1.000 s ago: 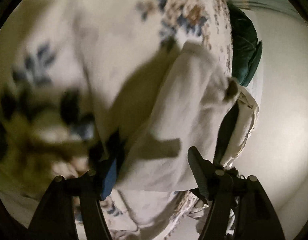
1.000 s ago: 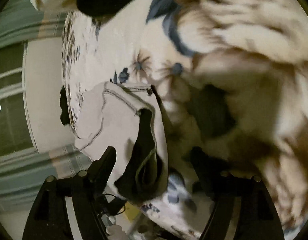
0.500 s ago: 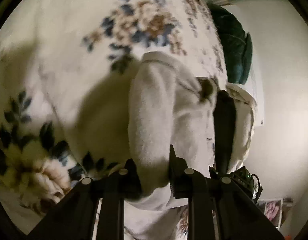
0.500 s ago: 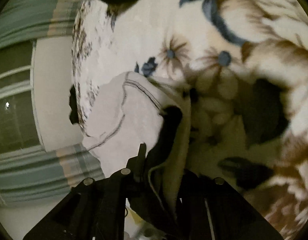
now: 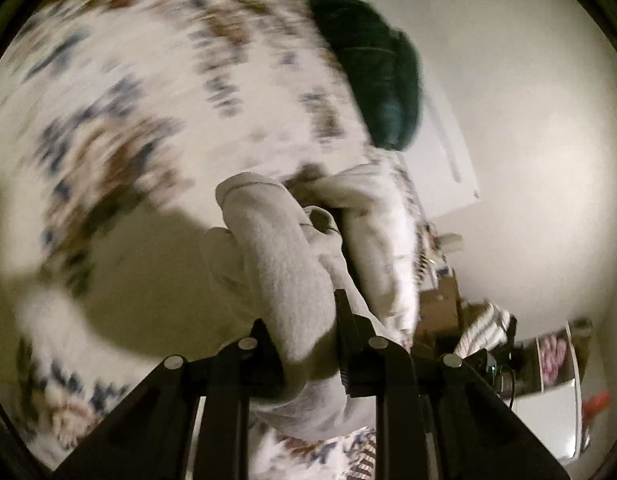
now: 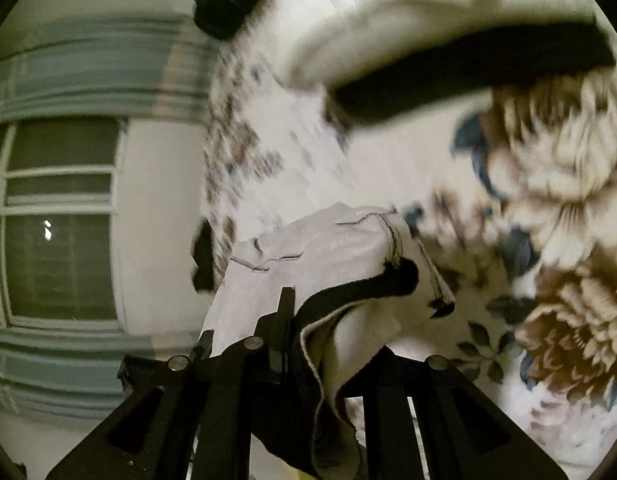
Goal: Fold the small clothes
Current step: 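Lift the folded shirt with both grippers and place it on the white pillow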
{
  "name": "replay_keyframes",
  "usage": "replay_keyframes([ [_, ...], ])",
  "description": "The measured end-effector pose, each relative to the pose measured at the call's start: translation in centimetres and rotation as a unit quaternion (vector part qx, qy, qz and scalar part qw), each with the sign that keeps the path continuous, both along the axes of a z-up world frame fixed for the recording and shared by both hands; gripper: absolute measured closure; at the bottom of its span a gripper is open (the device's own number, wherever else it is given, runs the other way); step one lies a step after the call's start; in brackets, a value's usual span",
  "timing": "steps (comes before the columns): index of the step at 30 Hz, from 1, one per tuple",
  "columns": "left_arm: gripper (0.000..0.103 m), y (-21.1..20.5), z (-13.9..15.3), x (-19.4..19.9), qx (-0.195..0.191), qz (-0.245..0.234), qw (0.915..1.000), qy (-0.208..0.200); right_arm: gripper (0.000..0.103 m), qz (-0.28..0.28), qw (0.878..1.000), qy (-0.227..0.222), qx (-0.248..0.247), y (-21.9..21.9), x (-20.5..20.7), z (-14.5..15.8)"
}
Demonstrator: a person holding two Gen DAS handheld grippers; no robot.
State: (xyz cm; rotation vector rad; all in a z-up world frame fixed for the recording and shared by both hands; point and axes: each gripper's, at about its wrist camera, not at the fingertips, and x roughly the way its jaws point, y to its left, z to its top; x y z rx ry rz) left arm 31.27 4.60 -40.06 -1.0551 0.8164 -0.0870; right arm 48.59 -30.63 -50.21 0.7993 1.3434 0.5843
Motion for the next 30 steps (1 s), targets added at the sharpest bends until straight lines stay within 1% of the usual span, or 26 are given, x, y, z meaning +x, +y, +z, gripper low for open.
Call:
replay_keyframes([
  [1,0.086,-0.5,1.9,2.0,0.006,-0.016,0.9997,-0.016,0.09,-0.013,1.0,-0.013,0.007,-0.6,0.6,1.5],
  [3,0.086,-1.4,4.4,5.1,0.015,-0.037,0.9985,-0.036,0.09,-0.039,0.998,-0.039,0.019,-1.8,2.1,4.5],
  [5,0.086,-2.8,7.5,9.4,0.027,-0.063,0.9956,-0.065,0.09,-0.062,0.995,-0.067,0.028,-3.3,4.0,7.3],
  [6,0.086,-3.4,8.5,11.1,0.03,-0.073,0.994,-0.075,0.09,-0.074,0.993,-0.081,0.032,-4.0,5.3,8.6],
  [7,0.086,-4.4,9.8,14.0,0.038,-0.086,0.9916,-0.088,0.09,-0.085,0.991,-0.096,0.036,-4.8,6.6,9.8],
  [8,0.086,-5.1,10.6,15.8,0.042,-0.095,0.9898,-0.097,0.09,-0.093,0.989,-0.106,0.038,-5.2,7.6,10.6],
  [9,0.086,-6.2,11.3,18.5,0.047,-0.108,0.9875,-0.105,0.09,-0.104,0.987,-0.118,0.038,-5.9,8.9,11.4],
  [10,0.086,-6.8,11.5,20.0,0.052,-0.114,0.9864,-0.107,0.09,-0.118,0.984,-0.131,0.037,-6.9,10.6,12.2],
  [11,0.086,-7.8,11.6,22.5,0.055,-0.126,0.9843,-0.111,0.09,-0.125,0.982,-0.137,0.036,-7.5,11.6,12.4],
  [12,0.086,-8.6,11.5,24.2,0.057,-0.135,0.9828,-0.113,0.09,-0.136,0.98,-0.146,0.03,-8.4,13.2,12.4],
  [13,0.086,-9.8,11.0,26.8,0.069,-0.146,0.9804,-0.112,0.09,-0.146,0.977,-0.151,0.026,-9.2,14.6,12.1],
  [15,0.085,-11.6,9.3,29.9,0.09,-0.168,0.9763,-0.102,0.09,-0.157,0.976,-0.153,0.016,-10.9,16.6,10.9],
  [16,0.085,-13.1,7.3,31.9,0.109,-0.187,0.9728,-0.082,0.09,-0.167,0.974,-0.151,0.0,-11.9,17.7,9.7],
  [18,0.084,-15.1,3.7,34.2,0.132,-0.218,0.9661,-0.042,0.089,-0.177,0.974,-0.138,-0.034,-13.5,19.3,6.6],
  [19,0.084,-16.4,1.1,35.1,0.148,-0.239,0.9596,-0.007,0.088,-0.175,0.975,-0.12,-0.06,-14.1,20.0,4.6],
  [20,0.084,-17.1,-0.6,35.4,0.157,-0.25,0.9554,0.015,0.085,-0.166,0.977,-0.098,-0.088,-14.6,20.6,2.5],
  [21,0.081,-17.4,-1.7,35.4,0.161,-0.255,0.953,0.025,0.085,-0.159,0.978,-0.081,-0.105,-14.8,20.8,1.0],
  [22,0.08,-17.6,-2.3,35.2,0.165,-0.257,0.9518,0.026,0.071,-0.151,0.98,-0.064,-0.117,-15.1,20.9,-0.1],
  [23,0.079,-17.6,-2.3,34.9,0.168,-0.257,0.9512,0.026,0.062,-0.145,0.98,-0.055,-0.125,-15.4,20.8,-0.7],
  [24,0.078,-17.5,-2.2,34.7,0.171,-0.256,0.9512,0.027,0.049,-0.145,0.979,-0.053,-0.135,-15.7,20.5,-0.9],
  [25,0.077,-17.2,-1.8,34.3,0.178,-0.251,0.9508,0.032,0.039,-0.147,0.976,-0.055,-0.148,-16.2,20.2,-0.7],
  [26,0.076,-17.2,-1.4,34.1,0.186,-0.248,0.9499,0.036,0.033,-0.147,0.975,-0.055,-0.157,-16.5,19.9,-0.4],
  [27,0.072,-17.1,-0.5,33.7,0.208,-0.242,0.9471,0.038,0.022,-0.148,0.972,-0.055,-0.176,-16.6,19.4,0.2],
  [28,0.061,-17.2,0.4,33.3,0.236,-0.233,0.9427,0.038,0.013,-0.148,0.968,-0.058,-0.194,-16.5,19.3,0.9],
  [29,0.052,-17.4,1.5,32.8,0.266,-0.224,0.9369,0.039,0.009,-0.145,0.961,-0.07,-0.225,-16.3,19.0,2.2],
  [30,0.035,-17.7,2.8,32.0,0.3,-0.215,0.9284,0.039,0.004,-0.139,0.952,-0.084,-0.258,-15.9,18.6,3.5],
])
